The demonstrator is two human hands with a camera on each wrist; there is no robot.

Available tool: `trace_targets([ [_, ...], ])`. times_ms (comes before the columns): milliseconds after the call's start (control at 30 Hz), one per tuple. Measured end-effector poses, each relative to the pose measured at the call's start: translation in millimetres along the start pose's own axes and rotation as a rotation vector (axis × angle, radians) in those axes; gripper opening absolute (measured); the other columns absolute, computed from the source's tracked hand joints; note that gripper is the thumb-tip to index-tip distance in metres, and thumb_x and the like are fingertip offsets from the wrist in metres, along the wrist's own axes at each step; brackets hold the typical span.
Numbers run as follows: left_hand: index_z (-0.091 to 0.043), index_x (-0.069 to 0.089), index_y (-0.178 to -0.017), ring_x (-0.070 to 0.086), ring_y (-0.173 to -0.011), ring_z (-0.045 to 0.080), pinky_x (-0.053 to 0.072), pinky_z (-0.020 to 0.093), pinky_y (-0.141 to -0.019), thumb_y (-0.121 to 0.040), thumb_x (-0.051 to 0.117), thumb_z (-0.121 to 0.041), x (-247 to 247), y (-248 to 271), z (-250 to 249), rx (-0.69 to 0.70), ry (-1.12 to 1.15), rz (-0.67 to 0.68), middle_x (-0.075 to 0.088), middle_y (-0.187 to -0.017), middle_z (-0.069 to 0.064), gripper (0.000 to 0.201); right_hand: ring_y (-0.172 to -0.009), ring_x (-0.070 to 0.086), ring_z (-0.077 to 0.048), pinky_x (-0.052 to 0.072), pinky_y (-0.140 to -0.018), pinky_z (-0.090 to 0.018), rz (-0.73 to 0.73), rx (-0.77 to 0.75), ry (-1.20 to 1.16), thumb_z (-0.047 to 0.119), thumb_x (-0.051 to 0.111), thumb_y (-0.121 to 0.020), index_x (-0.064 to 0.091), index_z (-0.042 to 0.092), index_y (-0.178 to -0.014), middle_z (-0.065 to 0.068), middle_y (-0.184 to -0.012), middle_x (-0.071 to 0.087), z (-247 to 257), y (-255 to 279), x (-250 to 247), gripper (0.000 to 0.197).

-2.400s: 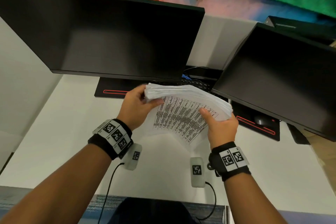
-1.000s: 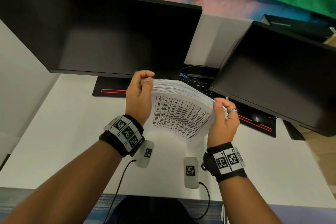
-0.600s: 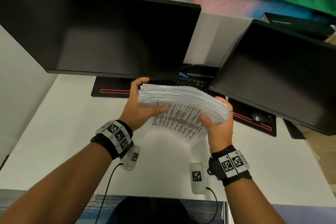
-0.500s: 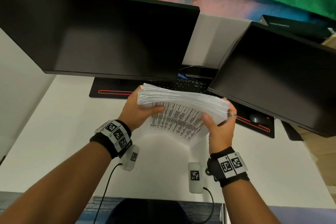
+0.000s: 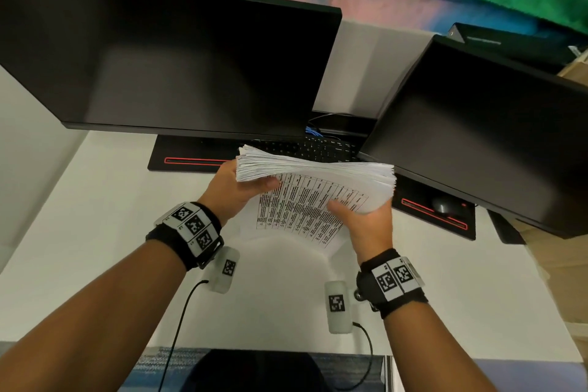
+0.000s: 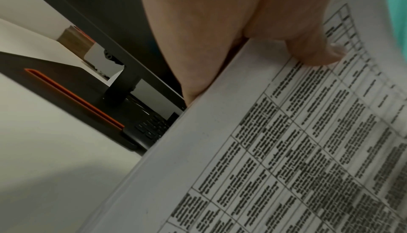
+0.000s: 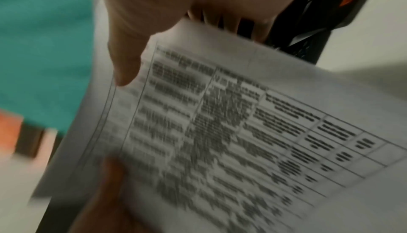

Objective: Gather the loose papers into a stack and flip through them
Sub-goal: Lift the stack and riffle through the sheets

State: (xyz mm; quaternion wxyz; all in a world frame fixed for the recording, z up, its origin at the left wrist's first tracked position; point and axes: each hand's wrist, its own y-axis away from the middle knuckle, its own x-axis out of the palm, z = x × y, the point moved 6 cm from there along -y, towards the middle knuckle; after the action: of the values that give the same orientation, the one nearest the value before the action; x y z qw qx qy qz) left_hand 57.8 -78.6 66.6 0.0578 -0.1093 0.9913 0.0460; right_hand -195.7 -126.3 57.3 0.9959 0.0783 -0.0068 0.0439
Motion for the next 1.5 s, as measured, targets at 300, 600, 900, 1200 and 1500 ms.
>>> trace_targets([
  [300,-0.017,0.07,-0.106,0.071,-0.092,-0.001,0.057,0.016,-0.078,-0.081,0.075,-0.006,5,12,-27,0.103,0.095,-0.274,0.074,-0.097,-0.011,0.028,-0.095,0.073,-0.012,0.061,-0.083,-0.033,-0.046,-0.043,0.072,0.0,0.083,-0.072,0.071,0.016,-0.108,-0.002,-0.101,0.076,16,-11,0,0.041],
  [600,-0.029,0.069,-0.104,0.07,-0.097,0.004,0.057,0.024,-0.086,-0.071,0.086,-0.025,5,37,15,0.029,-0.063,-0.241,0.075,-0.101,-0.012,0.037,-0.106,0.07,-0.016,0.06,-0.078,-0.024,-0.049,0.041,0.048,0.017,0.091,-0.06,0.056,0.002,-0.127,-0.004,-0.113,0.071,-31,9,-1,0.077],
  [900,-0.018,0.07,-0.113,0.069,-0.102,0.007,0.056,0.035,-0.092,-0.071,0.086,-0.023,3,19,12,0.043,-0.097,-0.166,0.074,-0.108,-0.007,0.045,-0.101,0.068,-0.005,0.058,-0.082,-0.021,-0.003,0.095,0.059,0.003,0.089,-0.063,0.047,0.018,-0.133,0.003,-0.114,0.068,-35,-4,7,0.083],
  [1200,-0.016,0.071,-0.113,0.069,-0.105,0.016,0.054,0.045,-0.094,-0.078,0.081,-0.022,-4,10,16,0.057,-0.102,-0.136,0.074,-0.11,-0.002,0.037,-0.101,0.069,-0.011,0.059,-0.086,-0.03,-0.031,0.018,0.118,0.006,0.094,-0.055,0.056,0.015,-0.127,0.001,-0.111,0.071,-16,-33,5,0.081],
  [1500,-0.011,0.06,-0.124,0.056,-0.099,-0.02,0.044,0.001,-0.079,-0.093,0.062,-0.029,13,29,-7,0.171,-0.203,-0.429,0.065,-0.11,-0.013,0.036,-0.091,0.071,0.003,0.059,-0.073,-0.019,-0.03,-0.085,0.083,0.005,0.081,-0.076,0.066,0.035,-0.1,0.012,-0.097,0.072,9,2,11,0.041],
])
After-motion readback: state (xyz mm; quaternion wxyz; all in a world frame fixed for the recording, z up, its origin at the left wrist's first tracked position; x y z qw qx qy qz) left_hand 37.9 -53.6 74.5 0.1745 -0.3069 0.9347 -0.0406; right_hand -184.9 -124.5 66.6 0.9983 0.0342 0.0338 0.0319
